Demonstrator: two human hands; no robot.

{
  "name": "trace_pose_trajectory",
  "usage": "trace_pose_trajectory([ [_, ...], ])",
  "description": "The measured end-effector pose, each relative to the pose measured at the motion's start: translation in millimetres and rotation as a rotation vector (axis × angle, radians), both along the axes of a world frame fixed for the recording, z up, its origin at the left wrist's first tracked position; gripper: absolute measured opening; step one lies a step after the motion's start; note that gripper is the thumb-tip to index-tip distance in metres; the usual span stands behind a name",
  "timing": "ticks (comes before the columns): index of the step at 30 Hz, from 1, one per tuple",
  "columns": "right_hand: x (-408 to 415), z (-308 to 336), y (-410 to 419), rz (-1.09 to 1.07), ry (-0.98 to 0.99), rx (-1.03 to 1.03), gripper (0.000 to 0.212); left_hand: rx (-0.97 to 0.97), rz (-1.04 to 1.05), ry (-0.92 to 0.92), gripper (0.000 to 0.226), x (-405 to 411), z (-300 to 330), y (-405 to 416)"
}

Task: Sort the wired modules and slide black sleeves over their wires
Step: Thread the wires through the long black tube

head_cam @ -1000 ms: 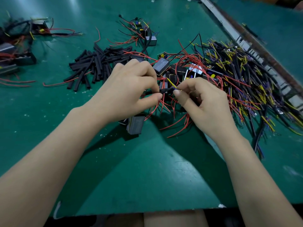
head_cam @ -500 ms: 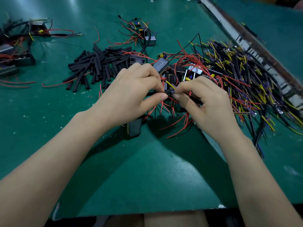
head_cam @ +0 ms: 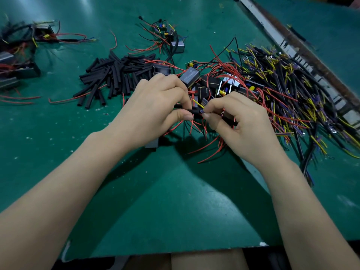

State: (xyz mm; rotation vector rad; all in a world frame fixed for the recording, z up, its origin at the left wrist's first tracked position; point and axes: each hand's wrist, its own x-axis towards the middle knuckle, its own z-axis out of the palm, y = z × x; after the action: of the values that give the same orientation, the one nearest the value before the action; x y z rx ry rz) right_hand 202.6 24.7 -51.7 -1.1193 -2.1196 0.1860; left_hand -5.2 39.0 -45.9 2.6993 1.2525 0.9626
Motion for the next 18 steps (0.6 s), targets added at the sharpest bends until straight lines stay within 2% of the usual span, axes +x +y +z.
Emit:
trace_pose_trajectory([
  [6, 0, 1, -1, -0.039, -0.018, 0.034, 0.006, -0.033, 0.035, -0.063, 0.024, 3, -2, -2],
  [18, -7, 2, -6, -0.137, -0.163, 0.128, 0.01, 0.153, 0.096, 0.172, 0.024, 10, 2, -10],
])
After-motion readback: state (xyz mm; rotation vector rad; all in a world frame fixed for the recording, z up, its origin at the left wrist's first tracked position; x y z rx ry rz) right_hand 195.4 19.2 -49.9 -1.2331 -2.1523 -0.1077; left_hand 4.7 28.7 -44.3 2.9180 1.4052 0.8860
